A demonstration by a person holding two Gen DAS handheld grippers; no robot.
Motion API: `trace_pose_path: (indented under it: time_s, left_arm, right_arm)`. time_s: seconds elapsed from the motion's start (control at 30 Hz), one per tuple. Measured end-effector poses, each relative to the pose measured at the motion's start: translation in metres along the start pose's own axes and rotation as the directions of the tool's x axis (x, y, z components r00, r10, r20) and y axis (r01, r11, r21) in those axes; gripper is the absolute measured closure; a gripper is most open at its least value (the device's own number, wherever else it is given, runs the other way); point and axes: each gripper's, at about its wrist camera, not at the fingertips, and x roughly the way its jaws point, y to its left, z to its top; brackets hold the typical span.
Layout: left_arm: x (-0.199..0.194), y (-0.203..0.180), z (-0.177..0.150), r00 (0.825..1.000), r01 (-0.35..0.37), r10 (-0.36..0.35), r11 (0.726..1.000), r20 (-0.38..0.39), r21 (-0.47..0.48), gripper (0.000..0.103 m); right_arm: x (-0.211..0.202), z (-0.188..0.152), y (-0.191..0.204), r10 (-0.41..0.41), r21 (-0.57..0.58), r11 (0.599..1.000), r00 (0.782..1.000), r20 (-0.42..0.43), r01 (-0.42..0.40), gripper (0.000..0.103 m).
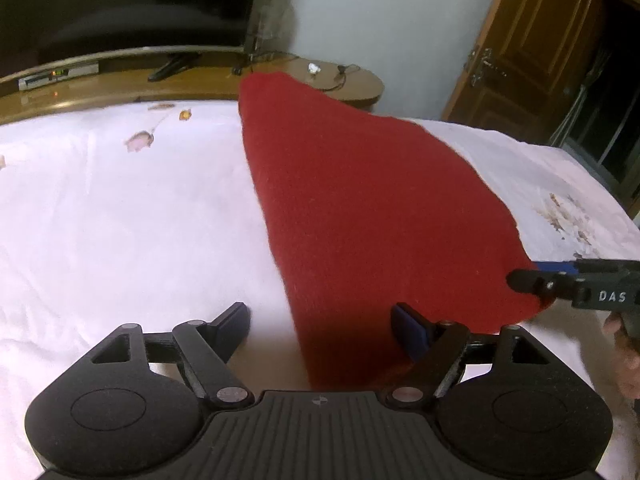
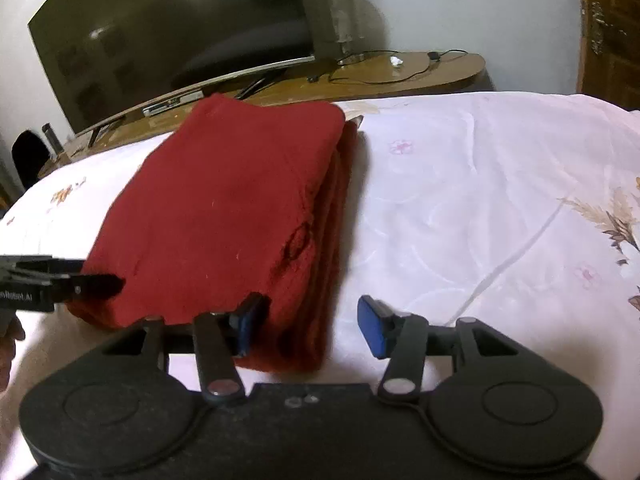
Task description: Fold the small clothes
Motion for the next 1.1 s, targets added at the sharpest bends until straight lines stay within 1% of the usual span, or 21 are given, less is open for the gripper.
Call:
trace_pose_path:
  time_s: [0.03,0.1,0.17,0.23,0.3,0.37,0.47,0.53,0.6,0.67,0.73,0.8,0.9,1.0,1.1]
  left_arm:
    - [-0.001,0.0,-0.001,1.0,-0.004,0.004,1.0,-0.003,0.011,0.024]
    - [0.004,0.002,-0.004,1.0,-0.018,0.019,0.999,-0.017,0.028,0.024]
    - [0.005,0.002,-0.005,1.0,-0.017,0.017,1.0,-0.014,0.025,0.024]
    - [0.001,0.003,-0.001,1.0,-0.011,0.012,1.0,-0.019,0.013,0.024]
    - [-0.006,0.006,0.002,1.0,0.002,-0.002,1.0,0.008,-0.003,0.024]
    - [-0.01,0.012,0.008,0.999,0.027,-0.026,0.999,0.026,-0.022,0.024]
    - [-0.005,0.025,0.018,0.996,0.083,-0.081,0.993,0.029,-0.079,0.024]
    - [0.001,0.035,0.024,0.992,0.129,-0.126,0.984,0.03,-0.126,0.024]
    - [0.011,0.046,0.03,0.983,0.184,-0.182,0.966,0.028,-0.181,0.024]
    - [0.023,0.056,0.035,0.976,0.217,-0.217,0.949,0.025,-0.226,0.024]
    - [0.034,0.064,0.038,0.971,0.237,-0.239,0.934,0.025,-0.268,0.024]
    - [0.046,0.072,0.04,0.963,0.263,-0.268,0.915,0.026,-0.305,0.024]
    - [0.06,0.074,0.043,0.955,0.287,-0.295,0.901,0.023,-0.324,0.024]
    - [0.072,0.07,0.044,0.948,0.307,-0.318,0.901,0.016,-0.306,0.026]
    - [0.081,0.066,0.048,0.94,0.33,-0.342,0.895,0.013,-0.3,0.027]
  right_arm:
    - [-0.005,0.0,0.002,0.005,-0.005,1.0,1.0,0.014,-0.005,0.056]
    - [-0.009,0.0,0.003,0.026,-0.009,1.0,0.999,0.032,-0.026,0.056]
    - [0.005,-0.004,-0.004,0.006,0.015,1.0,1.0,-0.021,-0.006,0.054]
    - [0.008,-0.004,-0.01,0.022,0.042,0.999,1.0,-0.017,-0.022,0.052]
    - [0.003,-0.001,-0.011,0.031,0.068,0.997,0.999,-0.008,-0.03,0.053]
    - [-0.005,0.001,-0.014,0.057,0.09,0.994,0.998,0.028,-0.059,0.053]
    - [-0.008,0.009,-0.031,0.119,0.197,0.972,0.99,0.07,-0.131,0.052]
    - [-0.004,0.017,-0.045,0.155,0.272,0.946,0.983,0.097,-0.176,0.052]
    - [0.0,0.025,-0.052,0.183,0.314,0.926,0.977,0.112,-0.21,0.052]
    - [0.007,0.031,-0.059,0.197,0.335,0.915,0.974,0.114,-0.224,0.05]
    - [0.019,0.034,-0.066,0.213,0.358,0.903,0.971,0.107,-0.237,0.045]
    - [0.034,0.037,-0.074,0.238,0.392,0.884,0.967,0.091,-0.255,0.044]
    - [0.053,0.037,-0.084,0.285,0.431,0.854,0.955,0.079,-0.29,0.043]
    - [0.063,0.037,-0.09,0.33,0.448,0.829,0.94,0.091,-0.335,0.043]
    - [0.071,0.04,-0.09,0.359,0.435,0.824,0.929,0.093,-0.362,0.043]
